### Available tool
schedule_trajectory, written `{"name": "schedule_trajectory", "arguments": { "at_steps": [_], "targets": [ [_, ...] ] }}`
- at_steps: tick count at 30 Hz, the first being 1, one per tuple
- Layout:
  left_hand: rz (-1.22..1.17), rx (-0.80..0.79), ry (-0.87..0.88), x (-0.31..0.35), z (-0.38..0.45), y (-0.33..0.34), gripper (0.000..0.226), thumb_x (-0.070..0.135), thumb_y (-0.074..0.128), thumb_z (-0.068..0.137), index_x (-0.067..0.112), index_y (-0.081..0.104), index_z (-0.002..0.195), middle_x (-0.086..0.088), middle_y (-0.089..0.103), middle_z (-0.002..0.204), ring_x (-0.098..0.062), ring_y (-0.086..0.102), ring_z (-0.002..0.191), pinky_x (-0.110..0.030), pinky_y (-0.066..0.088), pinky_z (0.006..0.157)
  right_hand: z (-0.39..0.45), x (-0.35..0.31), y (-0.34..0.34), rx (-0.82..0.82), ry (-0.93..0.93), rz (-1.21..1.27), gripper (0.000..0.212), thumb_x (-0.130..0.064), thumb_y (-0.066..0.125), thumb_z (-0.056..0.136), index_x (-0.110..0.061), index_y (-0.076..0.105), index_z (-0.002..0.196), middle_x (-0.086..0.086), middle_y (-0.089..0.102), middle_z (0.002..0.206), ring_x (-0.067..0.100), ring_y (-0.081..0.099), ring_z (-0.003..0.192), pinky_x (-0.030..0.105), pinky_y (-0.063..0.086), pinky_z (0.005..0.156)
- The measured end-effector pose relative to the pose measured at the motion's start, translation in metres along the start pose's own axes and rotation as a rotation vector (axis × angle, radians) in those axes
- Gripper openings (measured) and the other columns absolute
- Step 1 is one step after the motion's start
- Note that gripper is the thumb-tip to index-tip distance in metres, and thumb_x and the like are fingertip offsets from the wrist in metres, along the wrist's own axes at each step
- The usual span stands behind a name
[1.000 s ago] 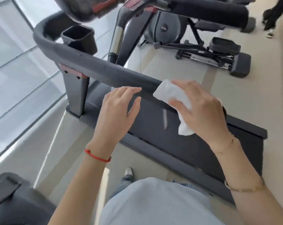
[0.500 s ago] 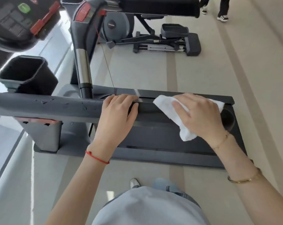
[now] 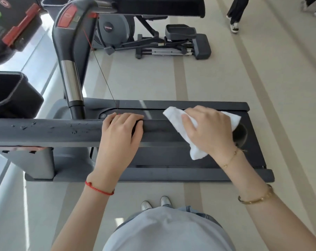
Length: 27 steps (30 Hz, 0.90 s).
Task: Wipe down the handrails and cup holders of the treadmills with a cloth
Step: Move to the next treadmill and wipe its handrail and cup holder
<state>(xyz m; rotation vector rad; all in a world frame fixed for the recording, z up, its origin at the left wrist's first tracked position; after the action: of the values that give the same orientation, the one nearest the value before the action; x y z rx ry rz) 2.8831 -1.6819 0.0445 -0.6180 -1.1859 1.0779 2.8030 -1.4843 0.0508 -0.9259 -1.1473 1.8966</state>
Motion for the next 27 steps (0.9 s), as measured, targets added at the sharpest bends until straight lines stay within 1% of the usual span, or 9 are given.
{"name": "schedule_trajectory", "arguments": {
  "at_steps": [4,8,11,15,18,20,21,25,27],
  "targets": [
    [0.017,0.019,-0.006,0.002,0.0,0.002,0.02,0.014,0.051,0.1,0.011,0.07,0.107,0.0,0.072,0.105,-0.023,0.064,0.096,-0.043,0.033,0.112,-0.005,-0.034,0.009,0.038,-0.161,0.021,0.029,-0.032,0.044,0.096,-0.023,0.071,0.098,-0.002,0.068,0.087,0.023,0.059,0.068,0.033,0.043,0.059],
    [0.005,0.008,0.03,0.02,0.005,0.01,0.019,0.013,0.053,0.099,0.01,0.07,0.106,-0.001,0.072,0.103,-0.024,0.065,0.097,-0.043,0.034,0.112,-0.016,-0.01,-0.001,0.075,-0.182,0.086,0.03,-0.032,0.044,0.099,-0.022,0.07,0.11,-0.004,0.069,0.098,0.021,0.063,0.079,0.036,0.049,0.071],
    [-0.019,0.011,0.058,0.038,0.008,0.018,0.019,0.014,0.053,0.099,0.011,0.07,0.108,0.0,0.072,0.105,-0.023,0.064,0.099,-0.043,0.035,0.111,-0.019,0.025,-0.014,0.074,-0.073,0.054,0.03,-0.031,0.045,0.096,-0.018,0.072,0.094,-0.001,0.068,0.083,0.023,0.061,0.07,0.036,0.047,0.062],
    [-0.038,0.006,0.071,0.055,0.007,0.028,0.019,0.014,0.054,0.099,0.012,0.07,0.108,0.0,0.072,0.103,-0.023,0.064,0.097,-0.044,0.038,0.108,-0.01,0.056,-0.012,0.04,0.127,0.054,0.036,-0.036,0.042,0.092,-0.015,0.059,0.068,-0.002,0.052,0.06,0.024,0.05,0.055,0.028,0.028,0.046],
    [-0.038,0.012,0.059,0.057,0.006,0.031,0.019,0.015,0.053,0.099,0.012,0.07,0.107,0.0,0.071,0.103,-0.023,0.064,0.095,-0.046,0.04,0.104,-0.03,0.048,-0.013,0.185,0.027,0.062,0.025,-0.03,0.049,0.095,-0.019,0.07,0.088,-0.004,0.067,0.085,0.022,0.059,0.075,0.033,0.045,0.068],
    [-0.039,0.011,0.052,0.056,0.007,0.032,0.019,0.016,0.052,0.1,0.013,0.07,0.108,0.001,0.071,0.104,-0.022,0.064,0.093,-0.045,0.039,0.104,-0.049,0.044,-0.016,0.252,-0.068,0.1,0.023,-0.028,0.054,0.096,-0.021,0.071,0.109,-0.004,0.068,0.109,0.02,0.06,0.094,0.035,0.046,0.088],
    [-0.036,0.012,0.049,0.056,0.007,0.032,0.02,0.016,0.052,0.1,0.013,0.07,0.108,0.002,0.071,0.104,-0.022,0.063,0.093,-0.044,0.039,0.104,-0.051,0.048,-0.019,0.247,-0.094,0.119,0.024,-0.029,0.054,0.096,-0.021,0.071,0.112,-0.004,0.067,0.112,0.02,0.06,0.096,0.036,0.046,0.089],
    [-0.024,0.011,0.037,0.058,0.005,0.032,0.02,0.016,0.051,0.1,0.013,0.069,0.108,0.002,0.071,0.105,-0.023,0.063,0.094,-0.041,0.036,0.107,-0.02,0.076,-0.019,0.008,0.163,0.204,0.033,-0.044,0.043,0.089,-0.023,0.068,0.083,-0.005,0.064,0.075,0.024,0.06,0.071,0.033,0.045,0.06],
    [-0.02,0.01,0.032,0.058,0.004,0.032,0.02,0.016,0.051,0.1,0.013,0.069,0.108,0.002,0.07,0.105,-0.023,0.062,0.095,-0.04,0.035,0.108,-0.014,0.085,-0.013,-0.07,0.232,0.217,0.038,-0.048,0.039,0.087,-0.02,0.064,0.078,-0.002,0.058,0.067,0.025,0.058,0.066,0.032,0.04,0.055]
  ]
}}
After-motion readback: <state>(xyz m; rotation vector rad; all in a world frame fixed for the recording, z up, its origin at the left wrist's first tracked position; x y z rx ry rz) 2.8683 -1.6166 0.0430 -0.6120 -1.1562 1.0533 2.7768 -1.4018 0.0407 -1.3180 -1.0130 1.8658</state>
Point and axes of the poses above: each hand's wrist, its own z-axis towards the middle knuckle, its own y-axis out of the palm, x = y × z, the point moved 5 cm from there along z, towards the middle knuckle
